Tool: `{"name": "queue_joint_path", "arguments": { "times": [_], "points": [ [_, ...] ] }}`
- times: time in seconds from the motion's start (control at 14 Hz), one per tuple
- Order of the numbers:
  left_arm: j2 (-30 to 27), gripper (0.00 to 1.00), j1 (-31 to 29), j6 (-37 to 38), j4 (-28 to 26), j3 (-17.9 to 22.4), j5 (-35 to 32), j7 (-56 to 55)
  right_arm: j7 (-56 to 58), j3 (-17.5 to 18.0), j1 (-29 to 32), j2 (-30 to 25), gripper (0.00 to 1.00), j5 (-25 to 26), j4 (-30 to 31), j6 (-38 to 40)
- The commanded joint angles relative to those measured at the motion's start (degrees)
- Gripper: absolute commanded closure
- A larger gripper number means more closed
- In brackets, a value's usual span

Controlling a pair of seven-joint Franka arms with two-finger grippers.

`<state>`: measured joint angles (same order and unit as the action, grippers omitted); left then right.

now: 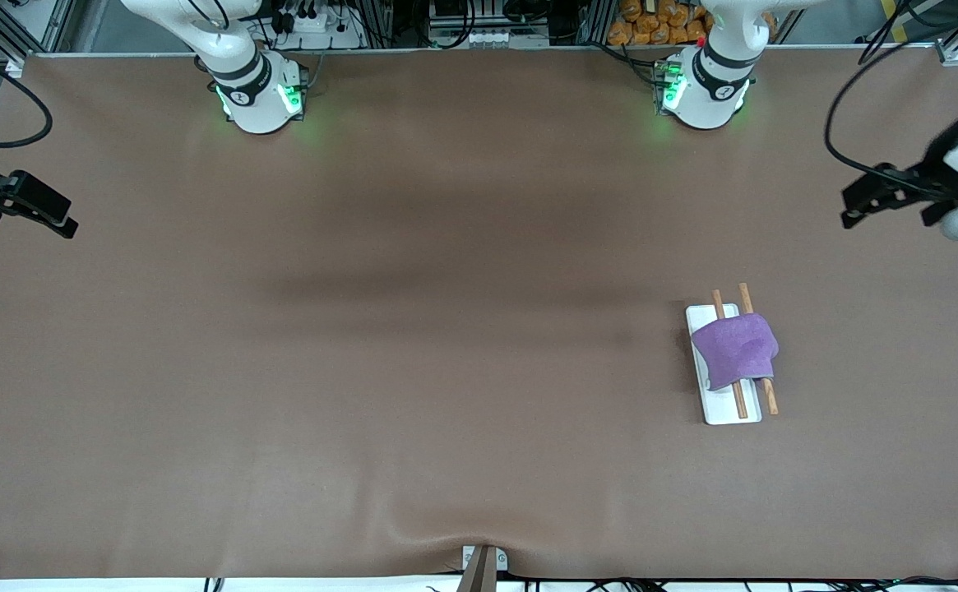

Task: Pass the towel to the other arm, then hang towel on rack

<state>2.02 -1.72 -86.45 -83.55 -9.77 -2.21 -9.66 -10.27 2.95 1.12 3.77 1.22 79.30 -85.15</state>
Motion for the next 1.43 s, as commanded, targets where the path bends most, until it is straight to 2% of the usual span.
{"name": "queue_joint_path", "arguments": {
  "times": [0.0,0.14,0.57,1.0,1.08,1.22,1.36],
  "points": [
    [-2.37,0.00,4.60,-0.13,-2.40,6.41,-0.25,-0.89,0.25,-0.05,0.54,1.58,0.00,-1.40,-0.37,0.60],
    [-2.54,0.00,7.25,-0.13,-3.01,9.50,-0.25,-0.01,0.60,-0.05,0.20,2.46,0.00,-1.40,-0.20,0.69],
    [-4.83,0.00,7.96,-2.15,-6.62,9.51,-0.25,0.34,0.69,-0.14,0.46,2.91,0.00,-1.40,-0.28,0.69],
    [-3.86,0.00,6.73,-1.53,-5.83,9.42,1.24,6.06,0.86,-0.05,0.28,2.82,0.00,-0.96,-0.28,0.78],
    [-3.43,0.00,5.51,-1.53,-5.13,8.81,1.24,5.97,0.78,-0.05,0.28,2.82,0.00,-0.70,-0.28,0.78],
    [-2.72,0.00,2.26,-1.53,-3.99,5.05,1.15,5.53,0.51,-0.05,0.37,2.82,0.00,-0.78,-0.28,0.17],
    [-2.72,0.00,1.10,-1.53,-3.90,3.80,1.15,5.18,0.60,-0.14,0.28,2.90,0.00,-0.70,-0.28,0.25]
  ]
}}
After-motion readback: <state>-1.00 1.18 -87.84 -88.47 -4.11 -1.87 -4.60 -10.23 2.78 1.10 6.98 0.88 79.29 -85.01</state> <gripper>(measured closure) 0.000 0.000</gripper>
